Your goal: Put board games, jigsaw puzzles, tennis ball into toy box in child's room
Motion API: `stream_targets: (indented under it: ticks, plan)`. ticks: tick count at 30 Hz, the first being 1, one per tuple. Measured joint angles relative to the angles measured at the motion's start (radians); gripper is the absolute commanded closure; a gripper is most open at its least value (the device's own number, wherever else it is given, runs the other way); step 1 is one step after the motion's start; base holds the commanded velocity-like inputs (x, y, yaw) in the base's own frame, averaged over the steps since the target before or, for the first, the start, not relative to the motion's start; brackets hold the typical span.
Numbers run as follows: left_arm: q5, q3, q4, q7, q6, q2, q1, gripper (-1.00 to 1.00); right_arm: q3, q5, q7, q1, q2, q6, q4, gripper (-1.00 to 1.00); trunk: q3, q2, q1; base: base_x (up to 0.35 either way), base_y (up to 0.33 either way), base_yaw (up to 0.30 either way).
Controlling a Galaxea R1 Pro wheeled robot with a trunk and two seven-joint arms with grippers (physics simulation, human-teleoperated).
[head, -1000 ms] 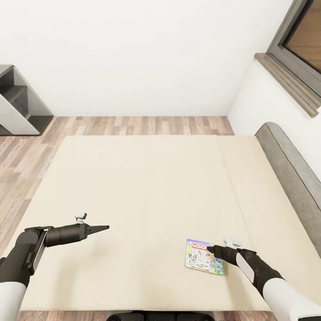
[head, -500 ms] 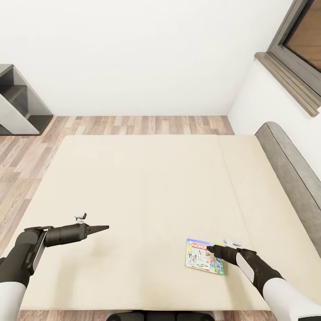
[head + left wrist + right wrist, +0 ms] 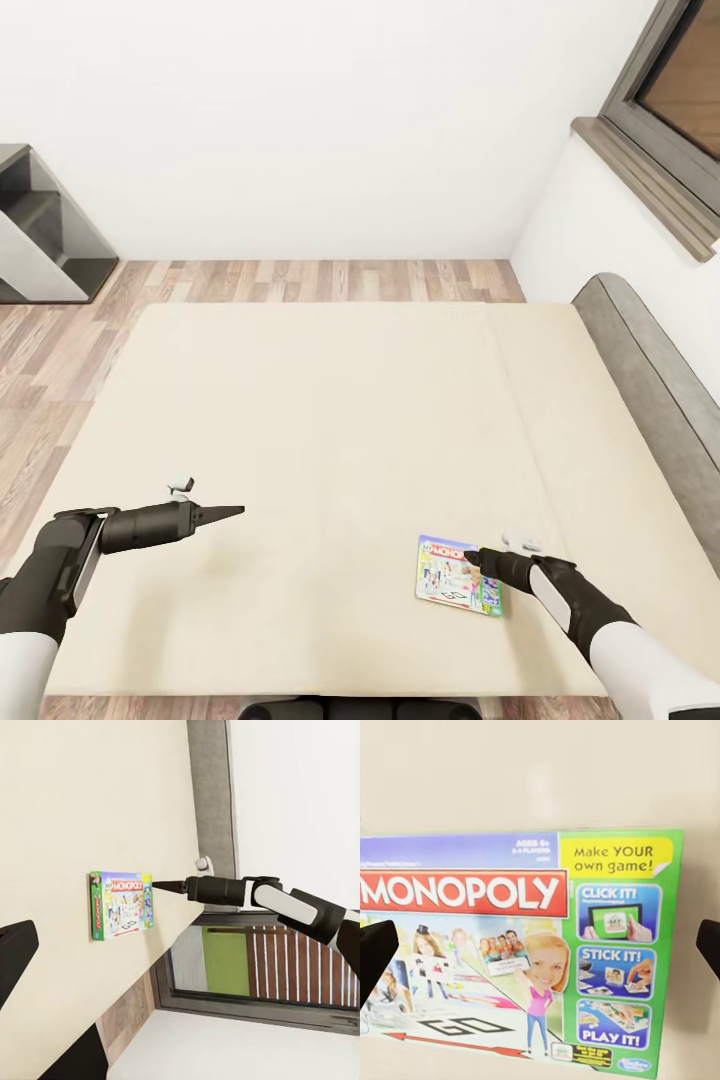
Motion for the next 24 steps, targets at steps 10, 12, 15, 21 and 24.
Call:
stream_targets:
  ticks: [10, 12, 15, 21, 24]
  plan:
    - [0.001, 0.001, 0.0, -0.001, 0.0, 0.0, 0.0, -1.0, -0.007, -0.002, -0.001, -0.035, -0.002, 0.041, 0.0, -1.0, 0.0, 0.0, 0.0, 0.0, 0.0, 0.0]
    - [0.001, 0.001, 0.0, -0.001, 0.0, 0.0, 0.0, -1.0, -0.007, -0.002, -0.001, -0.042, -0.003, 0.054, 0.0, -1.0, 0.0, 0.0, 0.0, 0.0, 0.0, 0.0]
    - [0.001, 0.001, 0.0, -0.001, 0.0, 0.0, 0.0, -1.0, -0.008, -0.003, 0.002, -0.057, -0.006, 0.097, 0.0, -1.0, 0.0, 0.0, 0.0, 0.0, 0.0, 0.0]
    - [0.001, 0.001, 0.0, -0.002, 0.0, 0.0, 0.0, -1.0, -0.008, -0.003, 0.01, -0.07, -0.009, 0.145, 0.0, -1.0, 0.0, 0.0, 0.0, 0.0, 0.0, 0.0]
    - [0.001, 0.001, 0.0, -0.002, 0.0, 0.0, 0.0, -1.0, -0.008, -0.003, 0.012, -0.072, -0.012, 0.154, 0.0, -1.0, 0.0, 0.0, 0.0, 0.0, 0.0, 0.0]
